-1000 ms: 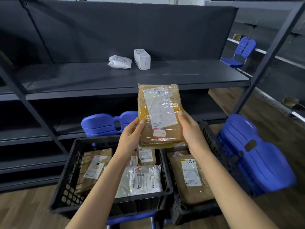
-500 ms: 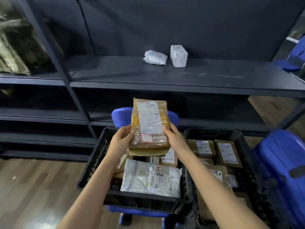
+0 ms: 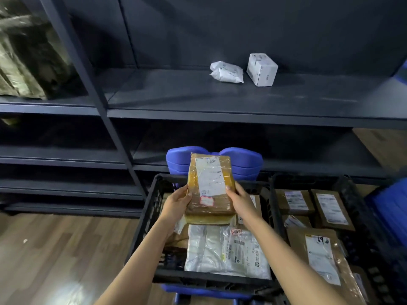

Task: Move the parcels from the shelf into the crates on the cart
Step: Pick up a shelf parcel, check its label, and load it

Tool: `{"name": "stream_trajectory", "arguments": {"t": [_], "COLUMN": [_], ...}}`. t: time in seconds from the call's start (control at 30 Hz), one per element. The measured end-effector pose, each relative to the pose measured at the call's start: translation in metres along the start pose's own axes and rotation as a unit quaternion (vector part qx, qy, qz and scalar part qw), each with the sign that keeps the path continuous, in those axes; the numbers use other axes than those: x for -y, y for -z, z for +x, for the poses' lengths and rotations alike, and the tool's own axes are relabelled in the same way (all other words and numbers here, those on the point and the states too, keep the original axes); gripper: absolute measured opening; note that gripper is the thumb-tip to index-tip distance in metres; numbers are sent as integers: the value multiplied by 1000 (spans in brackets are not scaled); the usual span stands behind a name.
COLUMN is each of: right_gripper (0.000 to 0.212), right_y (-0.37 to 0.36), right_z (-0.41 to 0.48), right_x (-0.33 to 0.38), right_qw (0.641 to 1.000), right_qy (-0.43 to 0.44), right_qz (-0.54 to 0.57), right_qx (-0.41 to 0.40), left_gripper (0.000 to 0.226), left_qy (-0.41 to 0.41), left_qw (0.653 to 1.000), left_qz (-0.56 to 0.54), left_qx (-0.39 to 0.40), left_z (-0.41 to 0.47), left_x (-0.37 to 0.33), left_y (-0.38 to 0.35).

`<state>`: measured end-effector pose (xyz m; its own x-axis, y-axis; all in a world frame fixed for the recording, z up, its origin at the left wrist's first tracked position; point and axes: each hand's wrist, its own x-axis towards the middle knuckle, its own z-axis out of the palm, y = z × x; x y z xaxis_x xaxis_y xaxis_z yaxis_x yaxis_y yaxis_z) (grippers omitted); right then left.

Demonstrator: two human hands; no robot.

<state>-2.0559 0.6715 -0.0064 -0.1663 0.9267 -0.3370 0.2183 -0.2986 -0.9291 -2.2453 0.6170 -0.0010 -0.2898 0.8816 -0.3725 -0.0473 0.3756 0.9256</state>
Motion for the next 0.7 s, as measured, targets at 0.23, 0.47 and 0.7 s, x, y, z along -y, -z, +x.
{"name": "stream_trajectory", "arguments": {"t": [0.23, 0.47, 0.7], "right_gripper": [45, 46, 50], "right_y": [0, 6, 8], "right_z": [17, 22, 28], "right_x": [-34, -69, -79], "right_qw": [998, 995, 991], "right_qy": [-41, -60, -94], "right_qz": [-25, -47, -73], "right_qx": [-49, -65, -60], "left_gripper": [40, 45, 41], "left_qy": [26, 30, 46], "left_qw": [995, 989, 986], "left_qz": [73, 130, 143], "left_qx": [61, 67, 71], "left_z": [30, 40, 44], "left_x": [26, 57, 77], "left_y": [-16, -17, -30]}}
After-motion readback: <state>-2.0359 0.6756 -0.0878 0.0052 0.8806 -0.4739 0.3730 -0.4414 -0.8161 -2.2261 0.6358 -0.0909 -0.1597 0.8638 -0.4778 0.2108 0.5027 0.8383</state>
